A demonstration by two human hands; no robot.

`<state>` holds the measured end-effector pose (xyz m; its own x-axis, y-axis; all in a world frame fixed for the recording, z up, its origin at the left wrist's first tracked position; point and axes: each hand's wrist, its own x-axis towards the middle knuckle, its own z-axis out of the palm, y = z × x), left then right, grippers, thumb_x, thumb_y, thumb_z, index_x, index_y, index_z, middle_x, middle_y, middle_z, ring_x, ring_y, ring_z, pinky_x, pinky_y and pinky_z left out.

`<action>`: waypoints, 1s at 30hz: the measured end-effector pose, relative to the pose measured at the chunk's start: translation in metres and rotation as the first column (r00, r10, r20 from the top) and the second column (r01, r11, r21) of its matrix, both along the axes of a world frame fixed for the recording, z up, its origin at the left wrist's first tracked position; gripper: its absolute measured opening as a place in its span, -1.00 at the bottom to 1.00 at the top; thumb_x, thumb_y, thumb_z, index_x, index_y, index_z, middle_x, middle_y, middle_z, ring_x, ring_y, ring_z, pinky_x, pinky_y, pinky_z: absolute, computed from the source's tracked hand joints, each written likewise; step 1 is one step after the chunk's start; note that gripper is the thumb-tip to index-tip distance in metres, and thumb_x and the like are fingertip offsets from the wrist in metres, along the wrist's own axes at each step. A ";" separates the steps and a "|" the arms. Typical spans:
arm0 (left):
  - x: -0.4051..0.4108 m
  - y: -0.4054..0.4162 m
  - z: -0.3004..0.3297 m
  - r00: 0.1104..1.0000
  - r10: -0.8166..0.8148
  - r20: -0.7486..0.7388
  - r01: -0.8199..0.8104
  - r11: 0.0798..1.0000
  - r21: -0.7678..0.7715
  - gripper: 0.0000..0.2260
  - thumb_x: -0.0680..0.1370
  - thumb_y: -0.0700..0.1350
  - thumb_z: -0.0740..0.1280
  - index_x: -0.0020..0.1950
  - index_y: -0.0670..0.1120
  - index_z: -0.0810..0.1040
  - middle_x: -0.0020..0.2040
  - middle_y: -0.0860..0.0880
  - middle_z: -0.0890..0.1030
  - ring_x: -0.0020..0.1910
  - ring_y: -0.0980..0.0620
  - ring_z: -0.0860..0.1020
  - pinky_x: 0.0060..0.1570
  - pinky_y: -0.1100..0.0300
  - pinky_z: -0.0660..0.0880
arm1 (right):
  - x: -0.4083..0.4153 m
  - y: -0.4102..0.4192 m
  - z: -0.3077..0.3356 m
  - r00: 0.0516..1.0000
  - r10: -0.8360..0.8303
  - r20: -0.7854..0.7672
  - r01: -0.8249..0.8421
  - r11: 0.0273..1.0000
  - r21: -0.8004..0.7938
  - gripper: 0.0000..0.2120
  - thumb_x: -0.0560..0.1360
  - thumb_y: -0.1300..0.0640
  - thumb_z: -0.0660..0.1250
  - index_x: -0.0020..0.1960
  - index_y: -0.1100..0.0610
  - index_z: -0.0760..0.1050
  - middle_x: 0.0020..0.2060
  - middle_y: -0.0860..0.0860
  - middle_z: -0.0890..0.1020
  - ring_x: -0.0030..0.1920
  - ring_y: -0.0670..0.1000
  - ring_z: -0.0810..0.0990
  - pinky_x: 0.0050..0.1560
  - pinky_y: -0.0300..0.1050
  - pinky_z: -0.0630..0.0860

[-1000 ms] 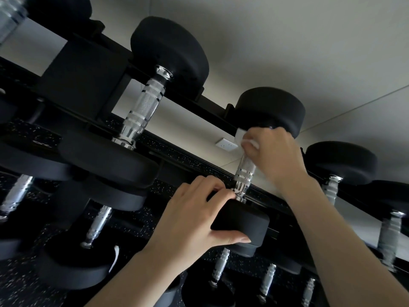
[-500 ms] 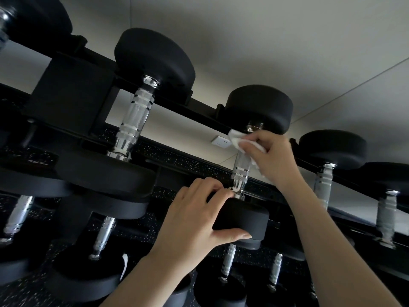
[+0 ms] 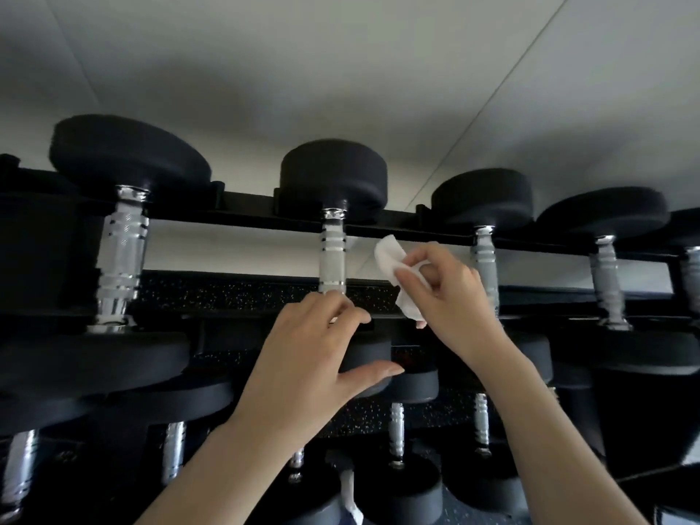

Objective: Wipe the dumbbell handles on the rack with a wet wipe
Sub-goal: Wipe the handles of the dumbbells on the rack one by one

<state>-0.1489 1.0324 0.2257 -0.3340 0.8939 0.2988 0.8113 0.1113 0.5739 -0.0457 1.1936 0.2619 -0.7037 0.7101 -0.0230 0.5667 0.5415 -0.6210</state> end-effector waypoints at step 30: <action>0.151 0.111 -0.016 0.992 0.107 0.062 -0.101 0.990 -0.093 -0.47 0.49 0.33 0.18 0.25 -0.02 0.52 0.12 0.10 0.49 0.08 0.15 0.43 0.07 0.25 0.37 | 0.058 0.143 -0.047 0.871 -0.185 -0.455 0.240 0.968 0.066 -0.99 0.42 0.28 0.41 -0.15 0.22 0.60 -0.12 0.06 0.55 -0.12 -0.06 0.51 -0.13 -0.36 0.45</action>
